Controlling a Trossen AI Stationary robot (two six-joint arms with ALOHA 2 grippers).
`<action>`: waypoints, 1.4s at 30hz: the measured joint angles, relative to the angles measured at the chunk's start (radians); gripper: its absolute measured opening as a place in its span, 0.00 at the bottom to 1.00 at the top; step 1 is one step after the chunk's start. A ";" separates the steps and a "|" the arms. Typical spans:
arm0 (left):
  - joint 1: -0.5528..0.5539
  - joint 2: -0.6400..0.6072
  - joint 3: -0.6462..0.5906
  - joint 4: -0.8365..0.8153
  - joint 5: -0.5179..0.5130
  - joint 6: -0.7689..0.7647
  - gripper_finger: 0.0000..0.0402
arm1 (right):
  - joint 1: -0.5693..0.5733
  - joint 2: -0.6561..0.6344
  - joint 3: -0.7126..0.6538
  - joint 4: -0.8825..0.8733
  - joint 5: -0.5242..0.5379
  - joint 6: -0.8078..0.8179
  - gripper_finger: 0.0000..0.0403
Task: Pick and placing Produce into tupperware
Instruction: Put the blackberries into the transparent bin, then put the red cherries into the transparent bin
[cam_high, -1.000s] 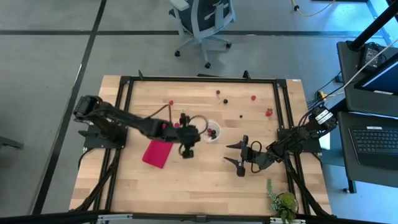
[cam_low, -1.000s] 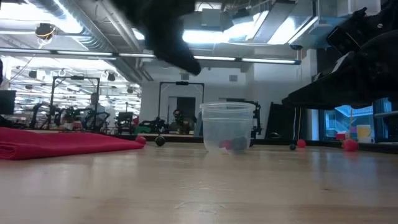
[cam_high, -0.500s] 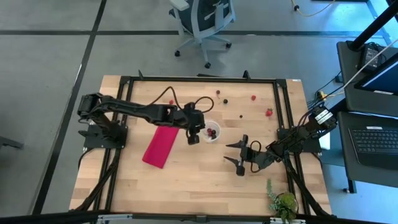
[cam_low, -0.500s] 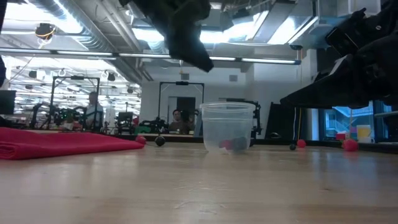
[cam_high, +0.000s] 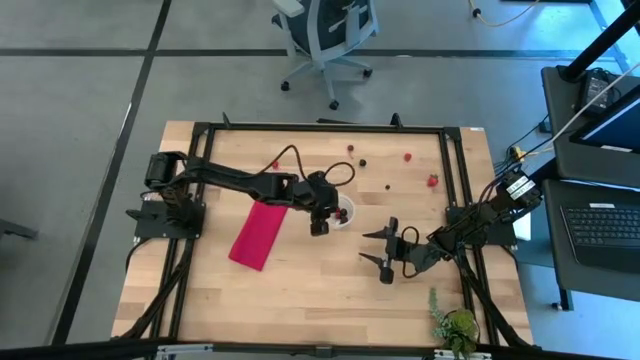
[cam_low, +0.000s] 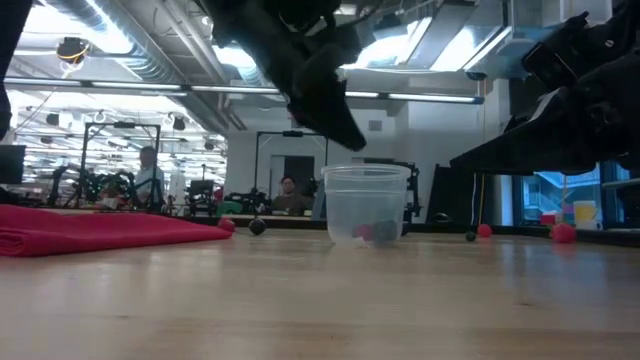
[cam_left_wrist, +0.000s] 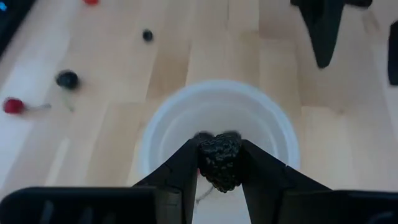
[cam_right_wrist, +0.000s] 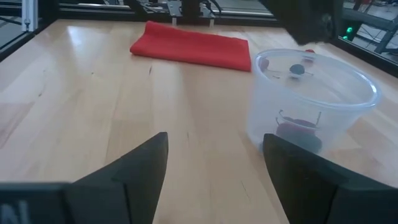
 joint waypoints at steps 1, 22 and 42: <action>0.003 0.010 0.000 0.006 0.010 0.000 0.23 | 0.000 0.000 0.000 0.000 -0.001 0.000 0.66; 0.007 0.048 0.000 0.032 0.032 0.001 0.35 | 0.000 0.000 0.000 -0.024 -0.005 0.026 0.66; 0.022 -0.302 0.000 -0.370 -0.226 0.014 0.52 | 0.000 -0.001 -0.001 -0.028 -0.006 0.037 0.66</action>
